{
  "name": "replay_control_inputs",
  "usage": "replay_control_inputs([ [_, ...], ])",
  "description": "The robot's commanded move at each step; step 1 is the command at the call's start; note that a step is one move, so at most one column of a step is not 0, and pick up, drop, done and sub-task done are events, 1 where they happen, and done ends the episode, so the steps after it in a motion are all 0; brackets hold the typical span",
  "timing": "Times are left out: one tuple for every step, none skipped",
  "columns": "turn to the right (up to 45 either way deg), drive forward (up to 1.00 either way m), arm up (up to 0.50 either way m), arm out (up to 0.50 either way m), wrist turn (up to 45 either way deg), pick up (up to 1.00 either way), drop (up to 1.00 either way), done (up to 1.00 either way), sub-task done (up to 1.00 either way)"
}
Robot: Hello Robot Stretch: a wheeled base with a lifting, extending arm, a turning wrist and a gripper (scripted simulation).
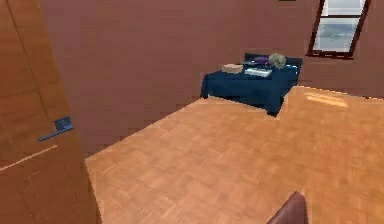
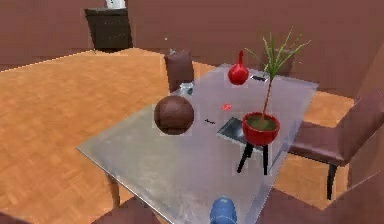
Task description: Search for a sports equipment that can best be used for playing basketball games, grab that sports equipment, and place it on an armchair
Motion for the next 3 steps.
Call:
replay_control_inputs([
  [-24.0,0.0,0.0,0.0,0.0,0.0,0.0,0.0,0.0],
  [0.0,0.2,0.0,0.0,0.0,0.0,0.0,0.0,0.0],
  [21.0,0.0,0.0,0.0,0.0,0.0,0.0,0.0,0.0],
])
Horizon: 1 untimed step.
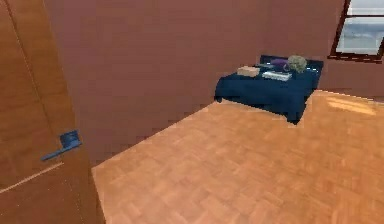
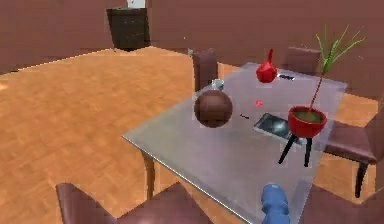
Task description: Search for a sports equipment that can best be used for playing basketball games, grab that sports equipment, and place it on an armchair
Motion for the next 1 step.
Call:
replay_control_inputs([
  [0.0,0.3,0.0,0.0,0.0,0.0,0.0,0.0,0.0],
])
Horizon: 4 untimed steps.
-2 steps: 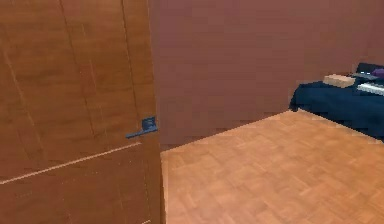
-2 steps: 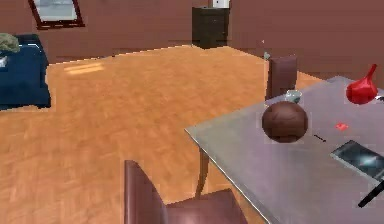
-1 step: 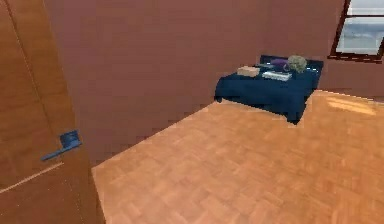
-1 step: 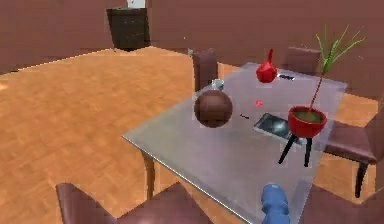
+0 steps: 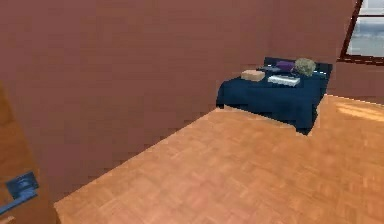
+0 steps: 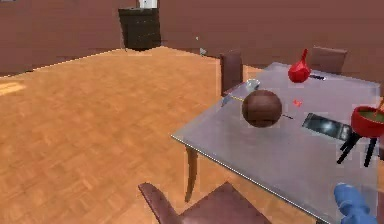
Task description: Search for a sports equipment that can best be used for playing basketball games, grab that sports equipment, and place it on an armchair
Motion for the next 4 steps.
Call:
replay_control_inputs([
  [33.0,0.0,0.0,0.0,0.0,0.0,0.0,0.0,0.0],
  [0.0,0.2,0.0,0.0,0.0,0.0,0.0,0.0,0.0],
  [15.0,0.0,0.0,0.0,0.0,0.0,0.0,0.0,0.0],
  [0.0,0.3,0.0,0.0,0.0,0.0,0.0,0.0,0.0],
])
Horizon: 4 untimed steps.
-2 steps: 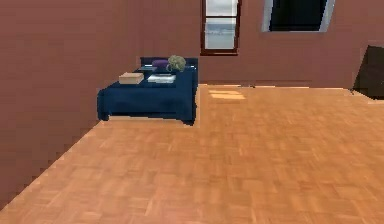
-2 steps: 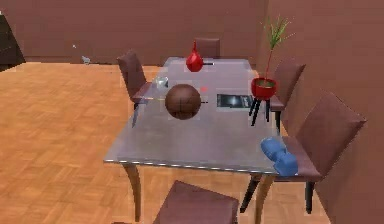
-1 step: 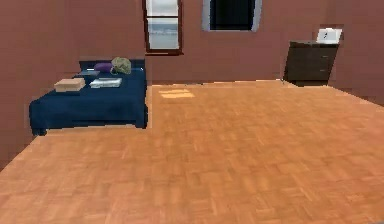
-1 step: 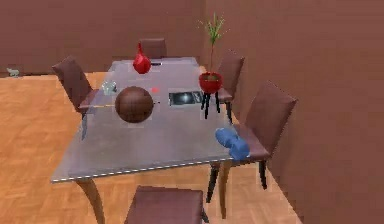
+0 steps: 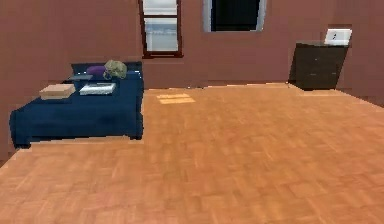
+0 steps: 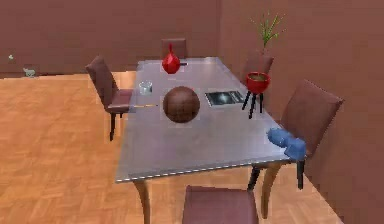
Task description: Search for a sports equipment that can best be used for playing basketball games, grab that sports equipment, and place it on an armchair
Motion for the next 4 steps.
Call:
replay_control_inputs([
  [36.0,0.0,0.0,0.0,0.0,0.0,0.0,0.0,0.0],
  [0.0,0.25,0.0,0.0,0.0,0.0,0.0,0.0,0.0],
  [12.0,0.0,0.0,0.0,0.0,0.0,0.0,0.0,0.0],
  [0.0,0.55,0.0,0.0,0.0,0.0,0.0,0.0,0.0],
])
